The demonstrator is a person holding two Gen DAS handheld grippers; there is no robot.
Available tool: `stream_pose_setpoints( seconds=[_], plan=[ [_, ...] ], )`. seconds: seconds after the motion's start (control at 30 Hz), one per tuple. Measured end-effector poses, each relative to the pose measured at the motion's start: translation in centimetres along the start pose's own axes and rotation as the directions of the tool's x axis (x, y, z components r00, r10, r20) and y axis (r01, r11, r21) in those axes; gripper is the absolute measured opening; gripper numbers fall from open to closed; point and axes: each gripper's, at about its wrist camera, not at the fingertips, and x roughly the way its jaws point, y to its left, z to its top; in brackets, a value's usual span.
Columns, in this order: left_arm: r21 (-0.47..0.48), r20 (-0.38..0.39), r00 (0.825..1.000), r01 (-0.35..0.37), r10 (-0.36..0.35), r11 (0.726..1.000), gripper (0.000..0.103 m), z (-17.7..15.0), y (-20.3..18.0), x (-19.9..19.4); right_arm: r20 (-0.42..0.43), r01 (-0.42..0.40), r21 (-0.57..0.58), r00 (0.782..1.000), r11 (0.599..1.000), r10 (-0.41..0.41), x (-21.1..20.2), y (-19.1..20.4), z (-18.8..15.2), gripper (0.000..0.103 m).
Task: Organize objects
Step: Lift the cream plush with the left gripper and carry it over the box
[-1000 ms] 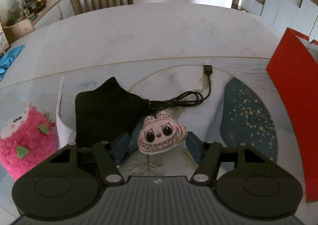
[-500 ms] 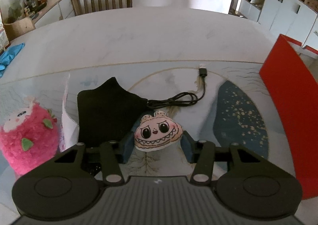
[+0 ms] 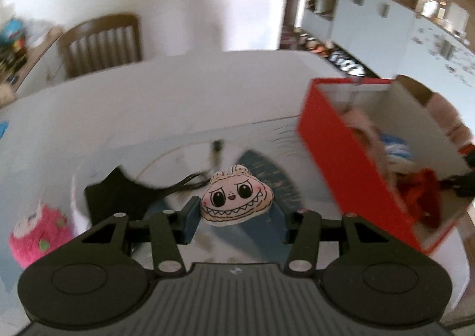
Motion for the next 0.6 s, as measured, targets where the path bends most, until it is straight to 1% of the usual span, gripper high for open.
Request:
stream_pose_setpoints(
  seconds=[0.13,0.3,0.43,0.6],
  plan=[
    [0.078,0.019,0.998,0.061,-0.062,0.995,0.049,1.3,-3.0,-1.4,0.003,-0.005,0.005,1.0,1.0,0.005,-0.1,-0.1,-0.1,0.01],
    [0.172,0.032,0.993,0.105,-0.112,0.979,0.049,2.2,-6.6,-2.5,0.011,-0.003,-0.006,1.0,1.0,0.003,-0.3,0.0,-0.2,0.01],
    [0.216,0.039,0.988,0.139,-0.151,0.966,0.049,2.6,-8.8,-3.2,0.014,-0.002,-0.011,1.0,1.0,0.002,-0.4,0.1,-0.2,0.01],
    [0.244,0.038,0.982,0.17,-0.185,0.955,0.049,3.3,-11.2,-2.9,0.015,-0.006,-0.011,1.0,1.0,0.006,-0.5,0.1,-0.2,0.01]
  ],
)
